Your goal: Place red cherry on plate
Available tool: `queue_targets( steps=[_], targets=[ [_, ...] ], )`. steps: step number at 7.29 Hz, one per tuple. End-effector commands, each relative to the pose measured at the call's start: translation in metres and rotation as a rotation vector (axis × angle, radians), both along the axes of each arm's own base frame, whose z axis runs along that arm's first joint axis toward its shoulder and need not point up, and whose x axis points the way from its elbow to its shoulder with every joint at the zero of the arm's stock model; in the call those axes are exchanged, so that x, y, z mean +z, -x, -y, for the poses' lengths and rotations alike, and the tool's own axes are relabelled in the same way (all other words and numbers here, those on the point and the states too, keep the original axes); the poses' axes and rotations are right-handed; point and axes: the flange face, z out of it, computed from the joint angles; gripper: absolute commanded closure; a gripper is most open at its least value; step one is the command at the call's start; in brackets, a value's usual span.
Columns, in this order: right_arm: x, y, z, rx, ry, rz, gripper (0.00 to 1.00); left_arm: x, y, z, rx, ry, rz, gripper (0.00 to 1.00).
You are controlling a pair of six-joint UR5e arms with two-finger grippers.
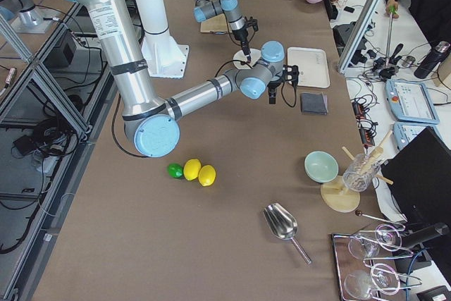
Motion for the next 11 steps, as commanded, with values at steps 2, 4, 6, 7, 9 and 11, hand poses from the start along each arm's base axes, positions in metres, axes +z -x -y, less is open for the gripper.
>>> queue_targets(
  steps=[2,4,6,7,9,11],
  targets=[
    [0.020,-0.050,0.022,-0.026,0.027,-0.088,0.00,0.006,0.090,0.060,0.013,-0.220,0.115,0.02],
    [0.047,-0.096,0.036,-0.072,0.024,-0.197,0.00,0.044,0.224,0.109,0.067,-0.255,0.154,0.02],
    [0.106,-0.162,0.034,-0.140,-0.012,-0.280,0.00,0.120,0.307,0.138,0.100,-0.247,0.244,0.02],
    [0.140,-0.200,0.032,-0.157,-0.021,-0.294,0.00,0.143,0.358,0.159,0.119,-0.310,0.349,0.02],
    [0.193,-0.250,0.010,-0.170,-0.011,-0.308,0.00,0.177,0.460,0.194,0.175,-0.203,0.406,0.02],
    [0.233,-0.302,-0.027,-0.157,0.013,-0.257,0.00,0.241,0.540,0.186,0.280,-0.147,0.487,0.02]
  ],
)
